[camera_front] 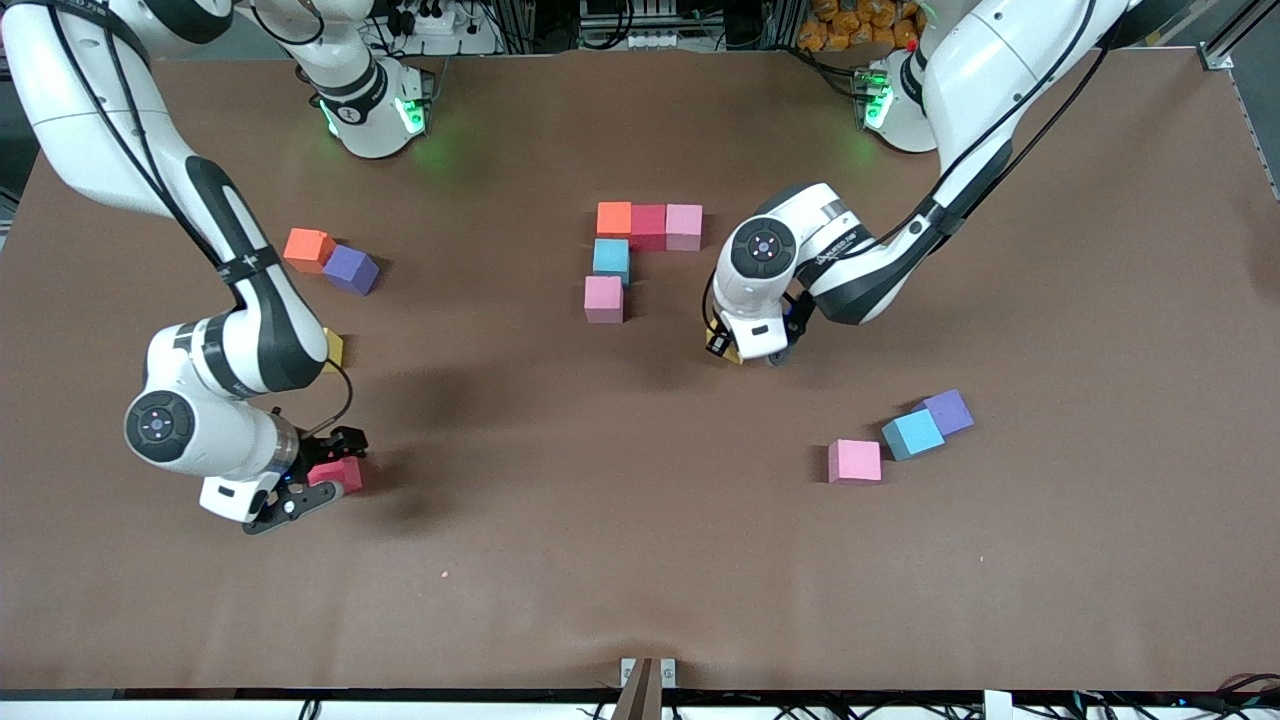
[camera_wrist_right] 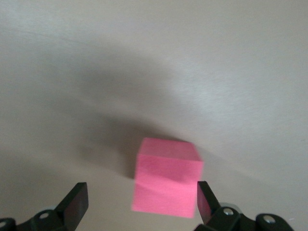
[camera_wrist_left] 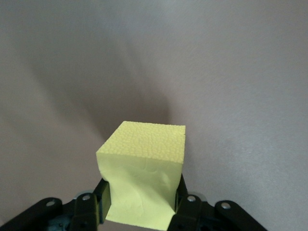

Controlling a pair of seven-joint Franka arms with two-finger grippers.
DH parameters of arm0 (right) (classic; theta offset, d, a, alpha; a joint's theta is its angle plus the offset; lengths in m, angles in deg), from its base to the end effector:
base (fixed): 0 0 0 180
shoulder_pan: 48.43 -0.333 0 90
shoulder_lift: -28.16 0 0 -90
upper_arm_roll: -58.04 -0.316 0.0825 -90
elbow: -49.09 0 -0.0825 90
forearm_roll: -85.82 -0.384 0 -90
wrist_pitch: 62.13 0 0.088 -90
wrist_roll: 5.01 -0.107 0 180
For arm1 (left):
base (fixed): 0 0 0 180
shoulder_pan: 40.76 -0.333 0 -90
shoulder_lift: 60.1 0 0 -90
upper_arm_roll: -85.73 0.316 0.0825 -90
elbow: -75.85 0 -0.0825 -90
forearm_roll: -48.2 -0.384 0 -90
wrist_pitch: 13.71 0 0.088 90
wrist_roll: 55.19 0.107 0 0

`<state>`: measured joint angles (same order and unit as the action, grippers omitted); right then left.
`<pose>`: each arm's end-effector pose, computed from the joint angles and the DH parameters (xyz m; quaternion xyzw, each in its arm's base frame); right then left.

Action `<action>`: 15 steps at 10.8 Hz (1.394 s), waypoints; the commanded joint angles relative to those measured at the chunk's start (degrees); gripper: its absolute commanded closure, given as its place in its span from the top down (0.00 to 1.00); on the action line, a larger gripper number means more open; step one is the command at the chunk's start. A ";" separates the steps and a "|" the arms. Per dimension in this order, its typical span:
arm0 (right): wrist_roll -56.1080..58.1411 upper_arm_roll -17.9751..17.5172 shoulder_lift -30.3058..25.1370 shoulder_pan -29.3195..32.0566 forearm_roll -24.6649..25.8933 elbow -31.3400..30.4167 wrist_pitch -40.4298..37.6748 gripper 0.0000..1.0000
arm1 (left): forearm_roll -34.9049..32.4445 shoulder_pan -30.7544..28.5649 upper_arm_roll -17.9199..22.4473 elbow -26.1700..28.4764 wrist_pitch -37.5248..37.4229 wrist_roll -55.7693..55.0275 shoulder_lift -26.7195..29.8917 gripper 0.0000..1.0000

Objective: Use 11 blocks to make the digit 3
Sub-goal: 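Carry the yellow cube to the row while the right gripper grasps magenta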

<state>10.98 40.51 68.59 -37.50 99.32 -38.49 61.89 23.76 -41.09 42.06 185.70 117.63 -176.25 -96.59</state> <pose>0.7031 0.0384 0.2527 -0.9730 -0.2300 0.0158 0.0039 0.4701 -0.4004 0.2329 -0.8383 -0.5416 0.0613 0.0129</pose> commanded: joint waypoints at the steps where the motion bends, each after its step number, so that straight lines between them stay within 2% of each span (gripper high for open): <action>1: 2.11 0.48 2.01 0.32 1.27 1.45 1.58 1.00 | 1.16 -0.90 -1.24 3.87 6.02 -10.82 1.06 0.36; 4: 2.11 0.57 5.00 0.32 0.74 0.84 6.75 1.00 | 1.16 0.76 -1.95 5.11 10.50 -19.63 0.28 0.36; 5: 2.11 0.74 5.18 0.32 0.66 0.83 6.76 1.00 | 1.16 3.12 -1.86 4.76 10.78 -20.78 -0.60 0.36; 10: 2.38 2.93 5.18 -0.03 0.75 0.04 6.94 1.00 | 1.33 7.62 -0.98 1.96 12.45 -25.89 -3.32 0.36; 12: 1.59 2.94 5.27 -0.12 -0.31 -0.48 6.94 1.00 | 1.33 8.58 -0.63 -0.77 12.45 -26.77 -5.52 0.36; 15: 1.24 3.03 5.36 -0.47 -4.52 -2.59 7.12 0.99 | 1.42 11.40 2.18 -2.36 12.45 -28.97 -6.06 0.36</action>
<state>12.67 43.40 73.86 -37.71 96.92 -40.14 68.66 23.78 -31.33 42.89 184.90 130.01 -204.21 -102.07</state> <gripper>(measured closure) 0.000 0.458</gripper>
